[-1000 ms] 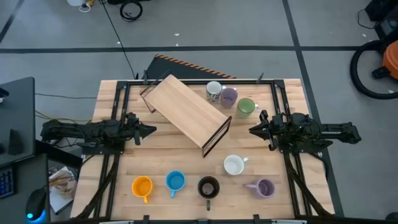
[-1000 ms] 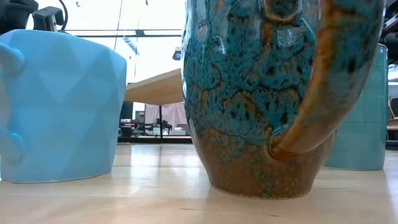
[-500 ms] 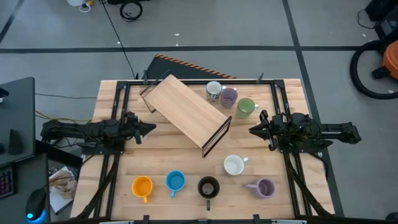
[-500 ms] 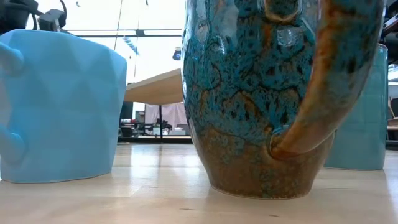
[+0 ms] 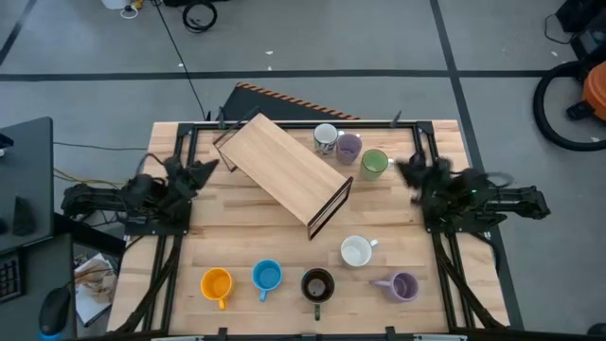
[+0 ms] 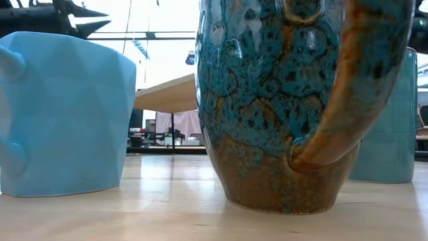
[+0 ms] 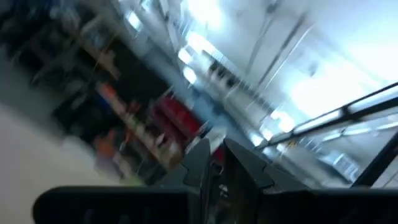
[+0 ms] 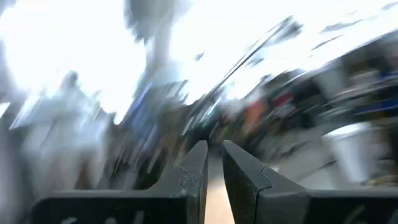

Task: Place coffee mugs
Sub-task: Put the green mug on the shelf

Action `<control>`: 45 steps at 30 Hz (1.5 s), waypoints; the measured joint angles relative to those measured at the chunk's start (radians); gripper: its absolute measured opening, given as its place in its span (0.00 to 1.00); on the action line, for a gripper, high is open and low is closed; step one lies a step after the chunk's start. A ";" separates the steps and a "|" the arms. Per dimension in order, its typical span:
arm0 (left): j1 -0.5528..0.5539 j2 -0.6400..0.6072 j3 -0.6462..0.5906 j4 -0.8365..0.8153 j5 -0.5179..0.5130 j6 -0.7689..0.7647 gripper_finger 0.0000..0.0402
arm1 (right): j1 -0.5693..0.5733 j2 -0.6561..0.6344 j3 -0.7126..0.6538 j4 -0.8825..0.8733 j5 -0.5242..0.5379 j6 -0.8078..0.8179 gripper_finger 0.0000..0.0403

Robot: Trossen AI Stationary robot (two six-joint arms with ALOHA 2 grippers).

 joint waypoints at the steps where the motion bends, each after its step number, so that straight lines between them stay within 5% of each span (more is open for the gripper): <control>1: 0.000 0.000 0.000 0.032 -0.013 0.024 0.13 | 0.000 0.000 0.000 0.071 0.093 0.034 0.14; 4: 0.000 0.000 0.001 0.116 -0.047 0.064 0.13 | 0.000 0.000 0.000 0.248 0.336 0.068 0.14; 7: 0.001 0.000 0.001 0.161 -0.063 0.067 0.13 | 0.000 0.000 0.000 0.370 0.448 0.074 0.14; 16: 0.000 0.000 0.026 0.373 -0.102 0.095 0.13 | 0.000 0.000 0.000 0.528 0.434 0.108 0.14; 23: 0.000 0.000 0.172 0.156 -0.080 0.216 0.13 | 0.000 0.000 0.024 0.531 0.403 0.198 0.14; 27: 0.000 0.019 0.322 -0.201 -0.103 0.201 0.13 | 0.000 0.000 0.138 0.285 0.354 0.149 0.14; 33: 0.001 0.069 0.474 -0.525 -0.184 0.073 0.13 | 0.000 0.020 0.396 -0.363 0.370 0.250 0.13; 38: 0.000 0.085 0.520 -0.613 -0.232 0.004 0.13 | 0.000 0.123 0.594 -0.746 0.366 0.281 0.13; 45: 0.000 0.086 0.521 -0.634 -0.289 -0.041 0.13 | 0.000 0.329 0.779 -1.010 0.235 0.302 0.13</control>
